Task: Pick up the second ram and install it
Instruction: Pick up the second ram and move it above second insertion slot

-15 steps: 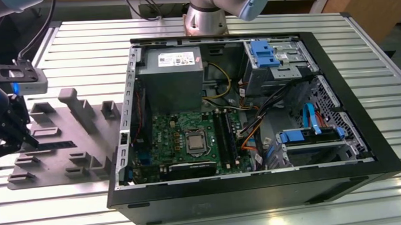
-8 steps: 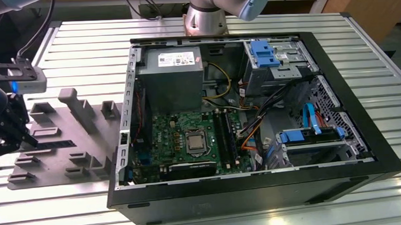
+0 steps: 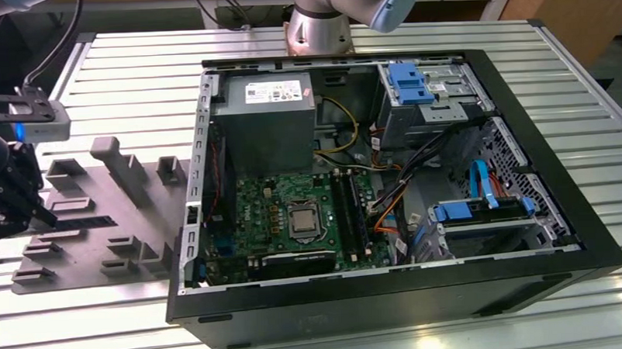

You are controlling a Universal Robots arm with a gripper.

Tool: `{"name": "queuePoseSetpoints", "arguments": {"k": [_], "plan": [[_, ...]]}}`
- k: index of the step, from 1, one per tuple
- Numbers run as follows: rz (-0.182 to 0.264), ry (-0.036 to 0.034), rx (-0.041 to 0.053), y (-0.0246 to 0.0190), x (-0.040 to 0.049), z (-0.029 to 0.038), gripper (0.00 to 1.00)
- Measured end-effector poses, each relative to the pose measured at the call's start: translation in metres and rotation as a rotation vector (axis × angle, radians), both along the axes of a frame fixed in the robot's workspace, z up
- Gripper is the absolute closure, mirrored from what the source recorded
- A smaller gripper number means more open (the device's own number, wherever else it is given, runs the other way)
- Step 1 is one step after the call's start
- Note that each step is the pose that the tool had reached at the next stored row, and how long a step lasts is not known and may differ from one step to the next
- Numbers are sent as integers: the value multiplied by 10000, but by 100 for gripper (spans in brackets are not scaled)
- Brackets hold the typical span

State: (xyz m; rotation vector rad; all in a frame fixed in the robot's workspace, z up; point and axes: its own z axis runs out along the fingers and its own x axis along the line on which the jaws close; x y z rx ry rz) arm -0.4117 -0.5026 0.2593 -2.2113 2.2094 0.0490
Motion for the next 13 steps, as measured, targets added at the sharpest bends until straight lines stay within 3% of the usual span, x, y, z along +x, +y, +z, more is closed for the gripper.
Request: {"name": "queuePoseSetpoints", "arguments": {"k": [13], "plan": [[0, -20, 0, 0, 0, 43, 89]]}}
